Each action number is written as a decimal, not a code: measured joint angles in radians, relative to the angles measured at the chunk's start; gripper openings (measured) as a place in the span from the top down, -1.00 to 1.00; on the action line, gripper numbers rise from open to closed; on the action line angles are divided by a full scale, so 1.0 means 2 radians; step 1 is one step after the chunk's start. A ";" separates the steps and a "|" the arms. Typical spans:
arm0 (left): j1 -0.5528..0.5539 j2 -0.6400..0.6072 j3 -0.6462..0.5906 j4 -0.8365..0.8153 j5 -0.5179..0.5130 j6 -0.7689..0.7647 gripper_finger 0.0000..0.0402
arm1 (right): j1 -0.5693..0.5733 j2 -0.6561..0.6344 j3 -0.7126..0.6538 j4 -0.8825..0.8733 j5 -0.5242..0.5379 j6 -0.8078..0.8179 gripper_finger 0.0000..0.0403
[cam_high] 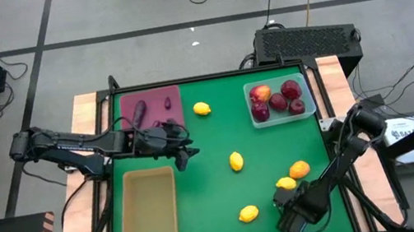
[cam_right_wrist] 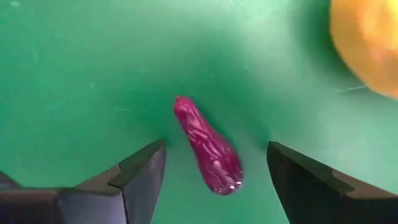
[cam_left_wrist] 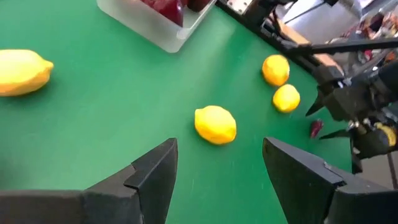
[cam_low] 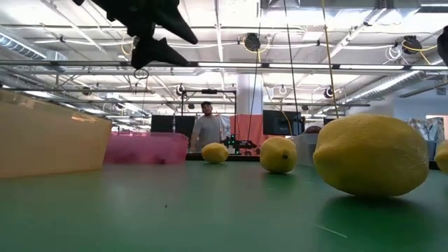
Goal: Sort produce into baskets
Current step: Put the eggplant into the pink bin, then put the lemon into the green bin
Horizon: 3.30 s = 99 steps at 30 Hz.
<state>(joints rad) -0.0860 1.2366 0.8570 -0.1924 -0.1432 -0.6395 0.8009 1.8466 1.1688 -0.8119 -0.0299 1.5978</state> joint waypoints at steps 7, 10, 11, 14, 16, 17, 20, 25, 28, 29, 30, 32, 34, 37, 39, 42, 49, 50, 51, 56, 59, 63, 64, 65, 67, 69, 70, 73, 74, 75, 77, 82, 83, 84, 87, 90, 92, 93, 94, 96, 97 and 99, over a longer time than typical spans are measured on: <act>-0.007 0.000 0.000 -0.045 0.001 0.009 -0.21 | 0.006 -0.013 -0.029 0.037 -0.008 0.023 -0.32; -0.010 0.000 0.000 -0.053 -0.001 0.009 -0.21 | 0.006 -0.012 -0.030 0.036 -0.010 0.022 -0.23; -0.010 0.000 0.000 -0.053 -0.004 0.009 -0.21 | 0.006 -0.012 -0.030 0.035 -0.010 0.020 -0.18; -0.010 0.000 0.000 -0.053 -0.008 0.010 -0.21 | 0.006 -0.012 -0.030 0.033 -0.011 0.014 0.00; -0.010 0.000 0.000 -0.053 -0.008 0.010 -0.21 | 0.004 -0.012 -0.030 0.033 -0.013 0.007 0.15; -0.010 0.000 0.000 -0.053 -0.008 0.010 -0.21 | 0.004 -0.012 -0.030 0.033 -0.013 0.006 0.22; -0.010 0.000 0.000 -0.053 -0.008 0.010 -0.21 | -0.002 -0.012 -0.025 0.032 -0.016 -0.007 0.42; -0.010 -0.001 0.000 -0.055 -0.009 0.014 -0.21 | -0.024 -0.027 0.010 0.034 -0.026 -0.071 0.67; -0.010 -0.012 0.000 -0.066 -0.009 0.023 -0.21 | -0.045 -0.044 0.040 0.033 -0.023 -0.119 0.73; -0.010 -0.017 0.000 -0.073 -0.009 0.028 -0.21 | -0.054 -0.050 0.050 0.033 -0.020 -0.136 0.74; -0.010 -0.024 0.000 -0.083 -0.010 0.036 -0.21 | -0.064 -0.055 0.060 0.032 -0.011 -0.154 0.74; -0.008 -0.037 0.000 -0.098 -0.013 0.045 -0.21 | -0.087 -0.064 0.077 0.031 0.014 -0.187 0.74; -0.005 -0.055 0.000 -0.118 -0.028 0.049 -0.21 | -0.115 -0.067 0.091 0.031 0.038 -0.226 0.74; -0.001 -0.083 0.000 -0.150 -0.067 0.052 -0.21 | -0.160 -0.066 0.107 0.031 0.045 -0.299 0.74; 0.000 -0.102 0.000 -0.179 -0.096 0.059 -0.21 | -0.192 -0.061 0.113 0.037 0.044 -0.340 0.74; 0.001 -0.127 0.000 -0.230 -0.138 0.062 -0.21 | -0.239 -0.058 0.113 0.061 0.042 -0.408 0.74; 0.001 -0.155 0.000 -0.331 -0.168 0.048 -0.21 | -0.365 -0.058 0.113 0.199 0.042 -0.500 0.74; 0.001 -0.156 0.000 -0.343 -0.168 0.048 -0.21 | -0.381 -0.054 0.113 0.230 0.042 -0.501 0.74; 0.001 -0.157 0.000 -0.352 -0.168 0.048 -0.21 | -0.397 -0.050 0.114 0.261 0.042 -0.502 0.74; 0.001 -0.158 0.000 -0.373 -0.174 0.052 -0.21 | -0.454 -0.014 0.113 0.382 0.041 -0.502 0.74; 0.000 -0.158 0.000 -0.372 -0.182 0.068 -0.21 | -0.482 0.016 0.113 0.437 0.038 -0.477 0.74; 0.000 -0.158 0.000 -0.370 -0.189 0.098 -0.21 | -0.510 0.063 0.118 0.497 0.019 -0.438 0.74; 0.000 -0.158 0.000 -0.369 -0.194 0.107 -0.21 | -0.516 0.074 0.123 0.507 0.013 -0.429 0.74; 0.000 -0.158 0.000 -0.365 -0.196 0.116 -0.21 | -0.521 0.086 0.132 0.511 0.010 -0.420 0.74; 0.001 -0.157 0.000 -0.354 -0.200 0.138 -0.21 | -0.529 0.110 0.156 0.517 0.008 -0.414 0.74; 0.001 -0.157 0.000 -0.343 -0.199 0.159 -0.21 | -0.535 0.133 0.184 0.513 -0.002 -0.416 0.74; 0.001 -0.157 0.000 -0.338 -0.197 0.167 -0.21 | -0.536 0.144 0.200 0.513 -0.007 -0.419 0.73; 0.001 -0.157 0.000 -0.335 -0.187 0.178 -0.21 | -0.538 0.171 0.248 0.495 -0.015 -0.432 0.69; 0.001 -0.157 0.000 -0.336 -0.180 0.182 -0.21 | -0.538 0.179 0.263 0.486 -0.015 -0.438 0.67; 0.001 -0.157 0.000 -0.337 -0.176 0.184 -0.21 | -0.538 0.184 0.277 0.479 -0.015 -0.442 0.65; 0.001 -0.157 0.000 -0.339 -0.163 0.183 -0.21 | -0.538 0.196 0.299 0.465 -0.015 -0.450 0.61; 0.000 -0.157 0.000 -0.339 -0.132 0.178 -0.21 | -0.543 0.205 0.320 0.451 -0.009 -0.475 0.50; 0.000 -0.157 0.000 -0.339 -0.131 0.172 -0.21 | -0.544 0.205 0.320 0.450 -0.008 -0.481 0.48; 0.000 -0.157 0.000 -0.339 -0.131 0.166 -0.21 | -0.547 0.205 0.320 0.450 -0.007 -0.482 0.46; 0.000 -0.157 0.000 -0.333 -0.132 0.154 -0.21 | -0.552 0.205 0.320 0.444 -0.007 -0.478 0.39; 0.000 -0.157 0.000 -0.328 -0.126 0.153 -0.21 | -0.555 0.205 0.320 0.445 -0.007 -0.482 0.32; 0.000 -0.157 0.000 -0.327 -0.122 0.153 -0.21 | -0.557 0.205 0.320 0.445 -0.007 -0.479 0.27; 0.000 -0.157 0.000 -0.327 -0.122 0.153 -0.21 | -0.558 0.205 0.320 0.445 -0.011 -0.479 0.24; 0.000 -0.157 0.000 -0.326 -0.122 0.153 -0.21 | -0.560 0.203 0.320 0.440 -0.016 -0.480 0.21; 0.000 -0.156 0.000 -0.325 -0.123 0.152 -0.21 | -0.564 0.195 0.320 0.417 -0.028 -0.479 0.16; 0.000 -0.155 0.000 -0.322 -0.123 0.152 -0.21 | -0.567 0.187 0.320 0.401 -0.037 -0.478 0.14; 0.000 -0.153 0.000 -0.319 -0.123 0.141 -0.21 | -0.577 0.169 0.320 0.354 -0.081 -0.478 0.11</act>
<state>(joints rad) -0.0856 0.9302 0.8566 -0.8313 -0.3896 -0.3582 -0.3532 2.1851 1.8088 -0.1046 -0.1921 0.6418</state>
